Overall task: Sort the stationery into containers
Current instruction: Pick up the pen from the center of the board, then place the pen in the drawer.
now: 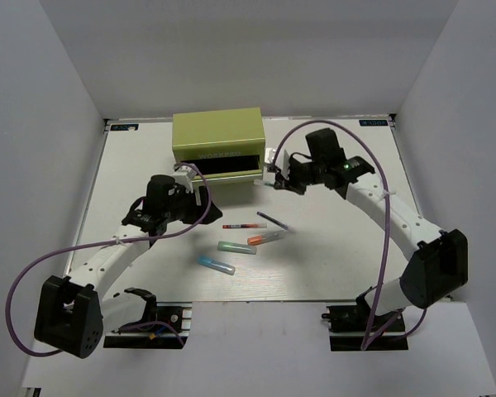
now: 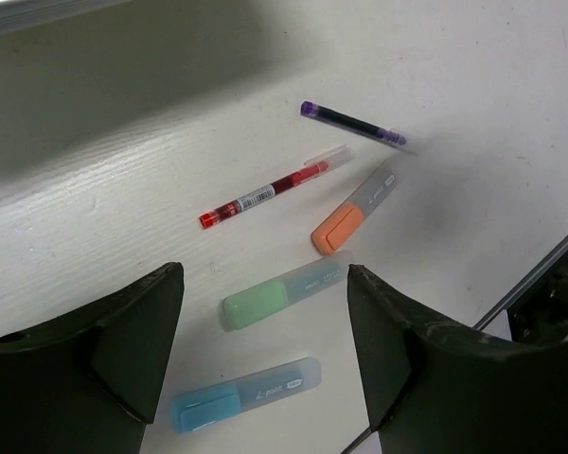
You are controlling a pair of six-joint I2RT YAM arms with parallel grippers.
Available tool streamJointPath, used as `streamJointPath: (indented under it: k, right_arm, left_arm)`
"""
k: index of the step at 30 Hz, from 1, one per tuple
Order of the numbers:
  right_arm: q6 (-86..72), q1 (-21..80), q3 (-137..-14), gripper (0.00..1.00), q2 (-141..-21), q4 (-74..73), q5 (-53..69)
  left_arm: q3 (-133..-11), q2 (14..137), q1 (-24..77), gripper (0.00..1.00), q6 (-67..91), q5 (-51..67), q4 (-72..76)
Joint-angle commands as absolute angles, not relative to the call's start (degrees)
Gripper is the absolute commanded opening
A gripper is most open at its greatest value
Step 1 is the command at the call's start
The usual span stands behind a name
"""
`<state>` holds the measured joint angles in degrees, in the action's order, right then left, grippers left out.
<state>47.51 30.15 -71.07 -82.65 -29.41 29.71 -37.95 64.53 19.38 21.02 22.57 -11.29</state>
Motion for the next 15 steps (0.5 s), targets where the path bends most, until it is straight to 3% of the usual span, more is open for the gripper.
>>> streamJointPath:
  k: [1, 7, 15]
  right_arm:
    - [54.8, 31.3, -80.6, 0.0, -88.4, -33.9, 35.7]
    - [56.9, 33.9, -100.0, 0.0, -102.8, -33.8, 35.0]
    - [58.5, 37.5, -114.6, 0.0, -117.1, -33.3, 33.0]
  left_arm:
    - [-37.7, 63.7, 20.0, 0.79, 16.9, 24.3, -8.6]
    - [-36.6, 60.1, 20.0, 0.76, 12.8, 24.3, -7.5]
    - [-34.9, 56.3, 20.0, 0.75, 9.9, 24.9, -6.3]
